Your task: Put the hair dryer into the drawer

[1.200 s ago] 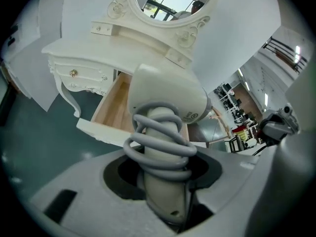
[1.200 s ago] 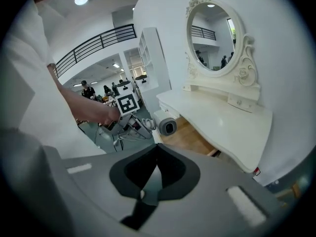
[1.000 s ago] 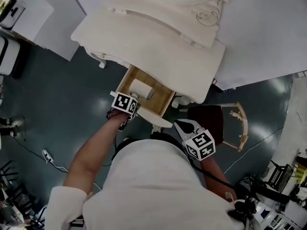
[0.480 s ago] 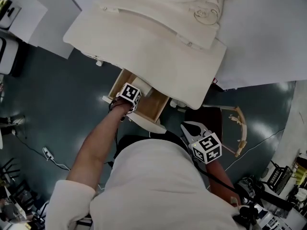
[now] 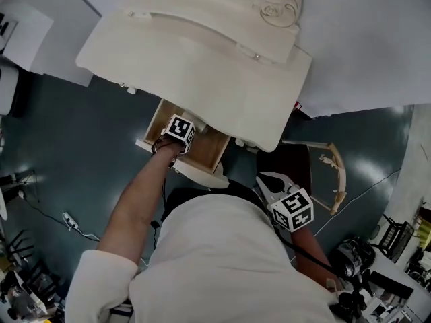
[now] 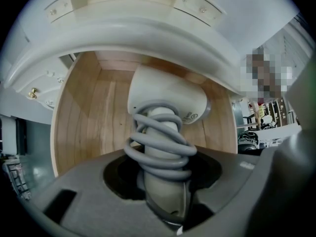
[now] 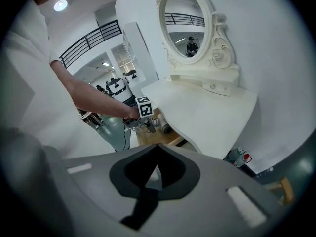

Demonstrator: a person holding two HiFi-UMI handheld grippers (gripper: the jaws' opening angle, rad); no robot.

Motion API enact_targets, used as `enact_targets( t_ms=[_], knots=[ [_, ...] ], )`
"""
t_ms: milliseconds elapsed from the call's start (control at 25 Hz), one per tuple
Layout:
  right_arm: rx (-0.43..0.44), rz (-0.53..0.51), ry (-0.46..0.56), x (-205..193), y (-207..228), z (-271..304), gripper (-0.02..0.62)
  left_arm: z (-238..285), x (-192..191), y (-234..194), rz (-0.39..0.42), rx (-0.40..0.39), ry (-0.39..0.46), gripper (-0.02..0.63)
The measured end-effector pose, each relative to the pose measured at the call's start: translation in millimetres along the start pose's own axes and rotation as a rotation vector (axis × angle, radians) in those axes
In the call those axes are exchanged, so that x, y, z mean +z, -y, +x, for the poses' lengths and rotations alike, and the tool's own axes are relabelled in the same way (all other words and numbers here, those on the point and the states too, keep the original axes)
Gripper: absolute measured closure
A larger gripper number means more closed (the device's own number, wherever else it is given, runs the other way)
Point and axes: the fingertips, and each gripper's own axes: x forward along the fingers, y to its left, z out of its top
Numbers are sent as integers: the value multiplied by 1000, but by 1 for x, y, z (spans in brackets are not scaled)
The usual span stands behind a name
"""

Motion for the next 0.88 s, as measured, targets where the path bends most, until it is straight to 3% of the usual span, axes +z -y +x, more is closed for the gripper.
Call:
enact_targets(
  t_ms=[520, 880],
  knots=[
    [14, 12, -10, -2, -5, 5, 595, 10, -6, 0, -22, -35, -1, 387],
    [37, 0, -8, 6, -15, 14, 595, -10, -3, -1, 10, -43, 24, 311]
  ],
)
